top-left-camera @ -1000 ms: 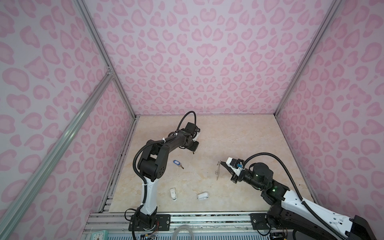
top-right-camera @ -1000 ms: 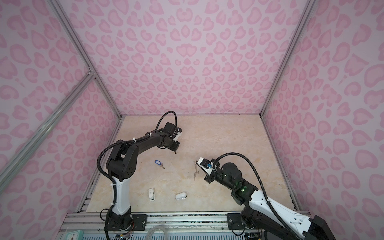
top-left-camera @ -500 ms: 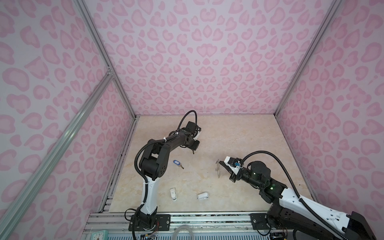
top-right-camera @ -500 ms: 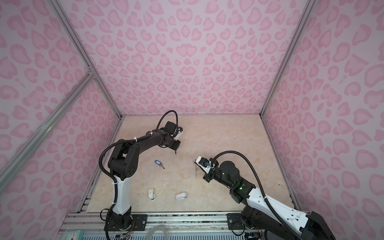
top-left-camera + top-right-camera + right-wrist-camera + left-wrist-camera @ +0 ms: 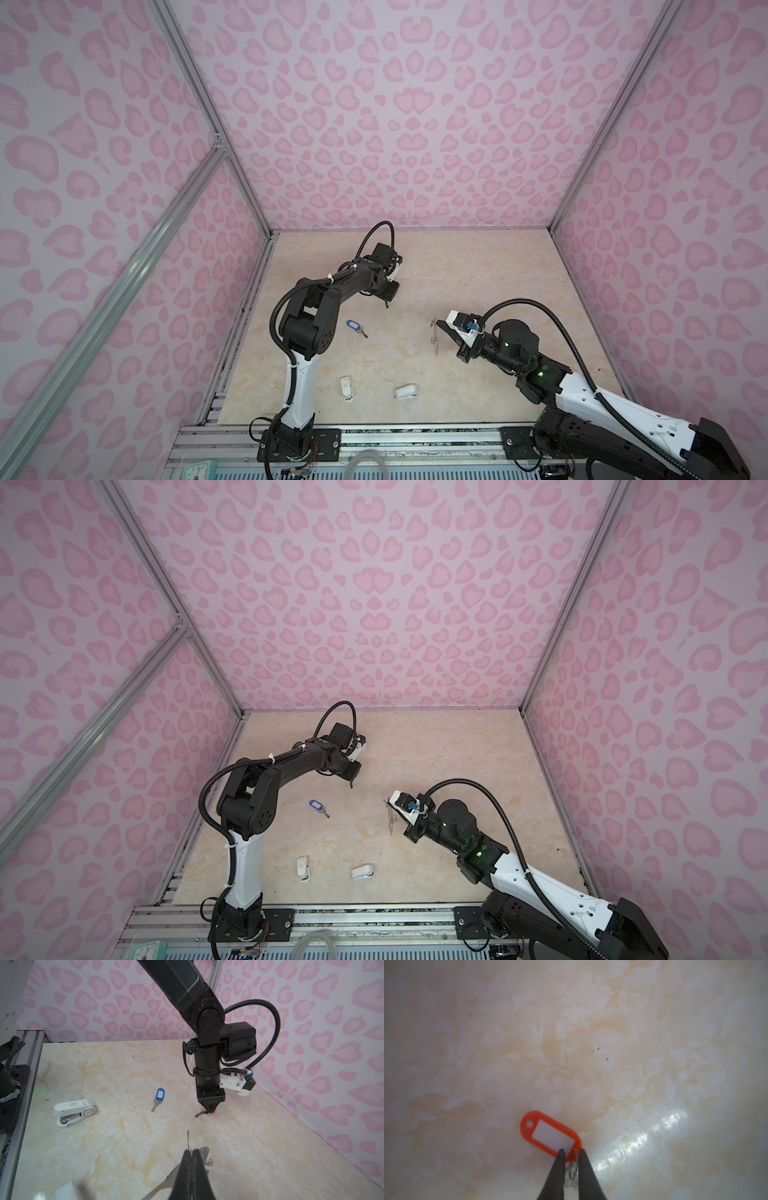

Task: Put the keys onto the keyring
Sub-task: 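Close the left gripper on the red-tagged key's ring and lift it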

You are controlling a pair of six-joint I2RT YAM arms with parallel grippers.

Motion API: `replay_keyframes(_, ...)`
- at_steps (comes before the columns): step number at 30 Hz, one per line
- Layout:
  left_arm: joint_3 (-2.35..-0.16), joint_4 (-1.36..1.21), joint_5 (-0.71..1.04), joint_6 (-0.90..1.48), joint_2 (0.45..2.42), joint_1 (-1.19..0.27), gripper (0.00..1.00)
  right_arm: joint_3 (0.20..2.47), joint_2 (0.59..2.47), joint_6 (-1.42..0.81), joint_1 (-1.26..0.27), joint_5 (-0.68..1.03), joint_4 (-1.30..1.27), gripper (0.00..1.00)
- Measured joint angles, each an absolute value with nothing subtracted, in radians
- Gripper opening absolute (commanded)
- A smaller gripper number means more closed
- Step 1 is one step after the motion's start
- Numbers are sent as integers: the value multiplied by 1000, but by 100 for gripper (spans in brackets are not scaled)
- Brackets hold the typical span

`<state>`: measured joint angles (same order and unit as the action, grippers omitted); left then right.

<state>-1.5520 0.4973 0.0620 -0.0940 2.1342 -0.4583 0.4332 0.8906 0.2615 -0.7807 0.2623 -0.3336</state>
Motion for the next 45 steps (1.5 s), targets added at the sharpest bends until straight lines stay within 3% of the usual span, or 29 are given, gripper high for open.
replay_keyframes(8,-1552,499,56,-88,2134,-458,4,434,892,262,-781,263,-339,0)
replay_keyframes(13,-1504,492,64,-108,2097,-458,3,434,884,262,-776,263,-339,0)
replay_keyframes(30,-1112,343,400,-299,1548,-465,4,481,860,271,-685,330,-275,0)
replay_keyframes(45,-1179,398,192,-287,1747,-558,3,483,819,259,-706,340,-232,0)
